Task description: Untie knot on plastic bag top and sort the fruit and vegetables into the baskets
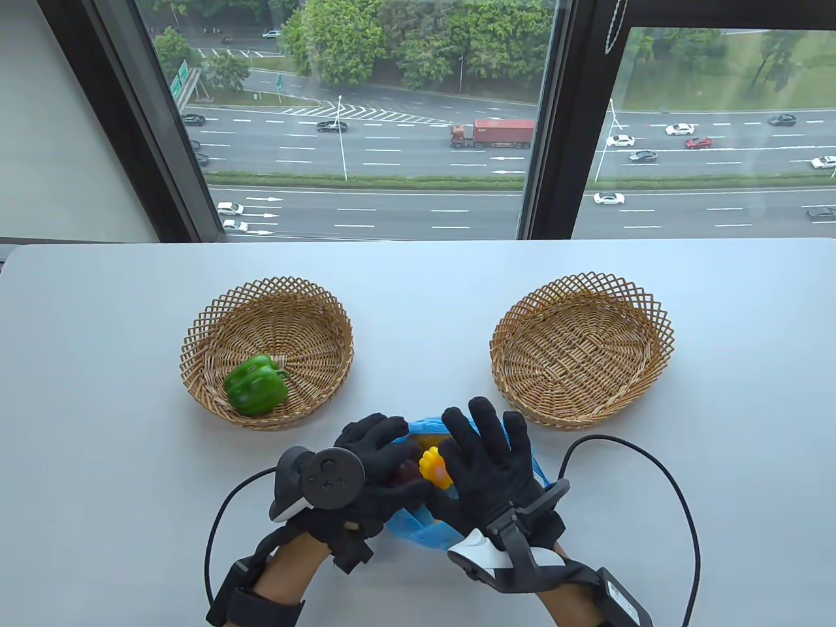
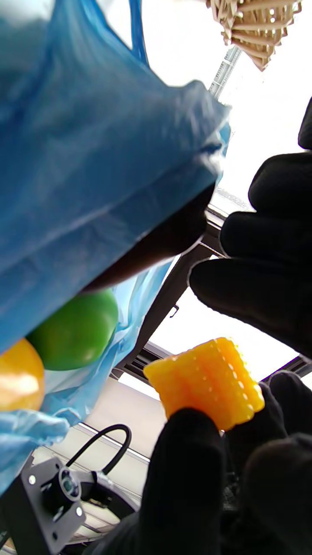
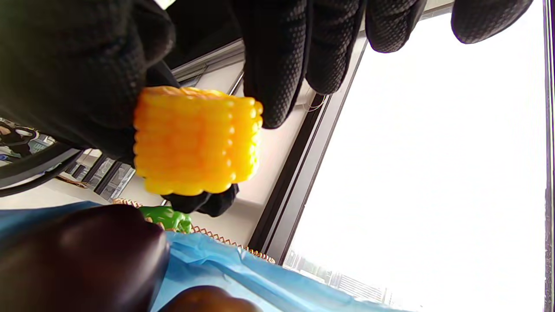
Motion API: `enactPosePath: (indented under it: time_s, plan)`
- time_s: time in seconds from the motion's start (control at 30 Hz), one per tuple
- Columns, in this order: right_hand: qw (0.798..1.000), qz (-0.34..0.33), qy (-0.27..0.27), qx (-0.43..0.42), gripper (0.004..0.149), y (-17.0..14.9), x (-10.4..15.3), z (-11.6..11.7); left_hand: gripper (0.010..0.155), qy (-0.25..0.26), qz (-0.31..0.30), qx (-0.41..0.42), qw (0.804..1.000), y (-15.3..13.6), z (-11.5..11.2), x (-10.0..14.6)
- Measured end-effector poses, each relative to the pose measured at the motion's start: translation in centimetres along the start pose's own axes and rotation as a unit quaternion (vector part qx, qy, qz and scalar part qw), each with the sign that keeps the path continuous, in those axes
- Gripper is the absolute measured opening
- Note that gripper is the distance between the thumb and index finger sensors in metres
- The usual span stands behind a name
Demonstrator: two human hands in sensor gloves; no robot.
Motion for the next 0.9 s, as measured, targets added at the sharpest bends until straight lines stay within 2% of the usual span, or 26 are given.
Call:
enactPosePath:
  time_s: [0.1, 0.23, 0.4, 0.63, 0.8, 0.9]
  plan:
    - [1.000, 0.000, -0.007, -0.018, 0.077, 0.2, 0.1, -0.3, 0.080, 0.006, 0.004, 0.024, 1.000, 0.0, 0.1, 0.0]
    - [1.000, -0.014, -0.024, 0.001, 0.078, 0.5, 0.2, -0.6, 0.071, 0.001, -0.002, 0.072, 0.997, 0.2, 0.0, 0.0]
    - [1.000, -0.008, -0.022, 0.002, 0.078, 0.3, 0.2, -0.5, 0.069, 0.013, 0.006, 0.096, 0.995, 0.2, -0.1, 0.0]
    - [0.998, 0.042, 0.008, -0.048, 0.077, -2.8, 0.0, -0.2, 0.067, 0.100, 0.015, 0.029, 0.994, -1.2, 2.9, 0.5]
    - [0.995, 0.081, 0.016, -0.061, 0.071, -5.3, 0.2, 0.1, 0.065, 0.168, 0.069, -0.023, 0.983, -4.5, 6.3, 1.1]
    - [0.992, 0.098, 0.025, -0.078, 0.070, -6.1, 0.2, 0.4, 0.064, 0.187, 0.104, -0.045, 0.976, -6.7, 7.2, 1.3]
Point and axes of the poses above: the tracker on the back of each hand, its own y axis roughly to the thumb side, its own x axis roughly from the fingertips to the wrist, z = x × y, the point moved 4 cm from there along -x, roughly from the wrist to the fingertips, and after that the axes turned 10 degrees about z, right-handed, at the moved point
